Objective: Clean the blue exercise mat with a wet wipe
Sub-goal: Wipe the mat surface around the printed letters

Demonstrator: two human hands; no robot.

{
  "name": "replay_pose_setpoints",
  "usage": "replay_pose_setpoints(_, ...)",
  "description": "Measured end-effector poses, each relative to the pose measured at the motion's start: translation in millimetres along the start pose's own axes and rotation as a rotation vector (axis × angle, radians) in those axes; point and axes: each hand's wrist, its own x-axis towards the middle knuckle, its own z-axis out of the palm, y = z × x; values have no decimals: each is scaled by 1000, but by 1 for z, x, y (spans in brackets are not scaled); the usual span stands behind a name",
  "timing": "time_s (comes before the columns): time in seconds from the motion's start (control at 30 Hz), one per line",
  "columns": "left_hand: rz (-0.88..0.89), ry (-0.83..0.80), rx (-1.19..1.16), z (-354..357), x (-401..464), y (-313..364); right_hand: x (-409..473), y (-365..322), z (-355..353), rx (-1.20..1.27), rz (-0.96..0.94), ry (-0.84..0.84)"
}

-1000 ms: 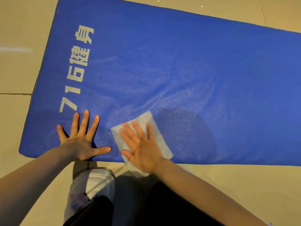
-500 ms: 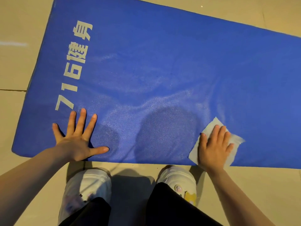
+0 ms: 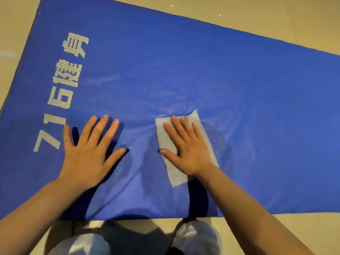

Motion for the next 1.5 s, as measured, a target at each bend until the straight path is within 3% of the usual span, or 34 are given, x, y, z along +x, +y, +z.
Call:
replay_pose_setpoints(0.13, 22, 91, 24, 9, 77, -10, -5, 109, -40, -32, 613, -42)
replay_pose_setpoints(0.23, 20, 115, 40, 19, 85, -15, -7, 148, -52, -72, 843, -7)
replay_pose_setpoints(0.37, 16, 208, 37, 18, 86, -13, 40, 129, -32, -65, 1037, 106)
replay_pose_setpoints(0.5, 33, 208, 69, 18, 88, -14, 108, 87, -22, -41, 846, 160)
replay_pose_setpoints(0.67, 41, 214, 86, 19, 86, -15, 154, -26, 9, -28, 186, 125)
replay_pose_setpoints(0.77, 45, 220, 82, 18, 87, -16, 145, -31, 15, 7, -45, 136)
replay_pose_setpoints(0.87, 39, 245, 53, 18, 86, -15, 120, 2, 2, 21, -29, 124)
replay_pose_setpoints(1.1, 37, 255, 44, 20, 86, -15, 52, 113, -30, -39, 400, 4)
replay_pose_setpoints(1.27, 26, 242, 44, 19, 86, -13, 33, 84, -24, -21, 565, 63)
replay_pose_setpoints(1.33, 23, 242, 47, 19, 85, -14, 26, 46, -15, -13, 504, 68)
replay_pose_setpoints(1.5, 17, 208, 60, 18, 85, -10, 33, -26, 9, -69, 22, 1)
